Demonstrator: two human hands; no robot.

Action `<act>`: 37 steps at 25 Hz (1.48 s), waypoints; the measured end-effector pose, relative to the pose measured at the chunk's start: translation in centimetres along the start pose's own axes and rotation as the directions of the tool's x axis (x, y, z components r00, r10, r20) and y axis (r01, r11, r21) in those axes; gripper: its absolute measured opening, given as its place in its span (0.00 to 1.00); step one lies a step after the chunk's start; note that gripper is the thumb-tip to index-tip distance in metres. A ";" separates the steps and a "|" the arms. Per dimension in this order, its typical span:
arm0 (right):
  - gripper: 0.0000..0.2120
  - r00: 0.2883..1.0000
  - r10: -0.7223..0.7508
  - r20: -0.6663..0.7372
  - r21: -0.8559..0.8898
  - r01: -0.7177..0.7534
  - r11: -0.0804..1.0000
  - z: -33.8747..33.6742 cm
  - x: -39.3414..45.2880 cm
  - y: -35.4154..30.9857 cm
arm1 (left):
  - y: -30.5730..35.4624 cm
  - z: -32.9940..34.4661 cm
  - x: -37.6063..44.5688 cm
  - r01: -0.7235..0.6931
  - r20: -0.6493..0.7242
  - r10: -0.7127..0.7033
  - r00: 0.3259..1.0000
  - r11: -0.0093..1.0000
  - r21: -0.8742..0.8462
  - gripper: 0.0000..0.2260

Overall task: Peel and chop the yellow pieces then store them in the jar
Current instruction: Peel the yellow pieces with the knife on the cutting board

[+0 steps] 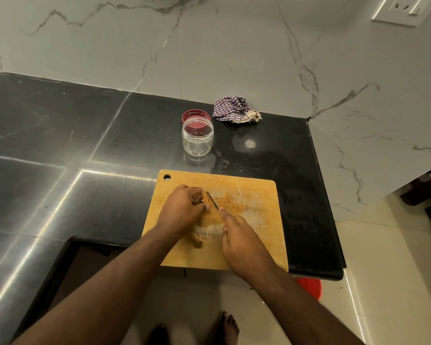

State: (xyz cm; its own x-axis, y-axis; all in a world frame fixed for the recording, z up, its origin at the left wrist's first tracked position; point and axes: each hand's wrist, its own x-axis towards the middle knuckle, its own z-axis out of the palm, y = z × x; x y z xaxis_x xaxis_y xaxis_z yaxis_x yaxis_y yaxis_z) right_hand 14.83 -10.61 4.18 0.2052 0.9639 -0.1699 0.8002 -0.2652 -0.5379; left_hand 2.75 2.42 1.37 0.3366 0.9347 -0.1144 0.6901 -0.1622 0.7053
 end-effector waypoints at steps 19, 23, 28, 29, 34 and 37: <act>0.25 0.993 0.085 -0.088 0.071 -0.079 0.994 -0.6 -1.2 1.7 | 0.1 -0.2 0.2 0.025 0.011 -0.025 1.000 1.000 -0.017 0.25; 0.23 0.999 0.029 -0.032 0.119 -0.025 0.993 -1.0 -0.9 2.0 | -0.1 -0.3 0.2 0.018 0.018 -0.018 1.000 1.000 -0.022 0.25; 0.23 0.989 0.119 -0.088 0.158 -0.104 0.982 -2.4 -1.6 4.7 | -0.2 -0.4 0.1 0.013 0.026 -0.012 1.000 0.999 -0.043 0.23; 0.23 0.986 0.129 -0.101 0.163 -0.112 0.980 -2.7 -1.7 5.3 | -0.1 -0.4 0.0 0.011 0.027 -0.009 1.000 0.999 -0.048 0.23; 0.22 0.984 0.153 -0.093 0.187 -0.134 0.973 -3.2 -2.2 6.3 | -0.1 -0.4 -0.1 0.006 0.011 -0.005 1.000 0.999 -0.048 0.24; 0.22 0.982 0.158 -0.107 0.237 -0.129 0.963 -3.5 -2.2 5.6 | -0.1 -0.3 -0.2 0.009 0.008 -0.009 1.000 0.998 -0.059 0.24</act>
State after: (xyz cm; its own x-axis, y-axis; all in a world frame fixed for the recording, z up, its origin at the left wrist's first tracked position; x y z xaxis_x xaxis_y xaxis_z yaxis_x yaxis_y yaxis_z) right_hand 20.82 -14.11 4.40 0.3878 0.9071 -0.1638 0.6107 -0.3860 -0.6914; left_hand 2.37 2.35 1.54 0.3357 0.9334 -0.1264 0.6544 -0.1347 0.7440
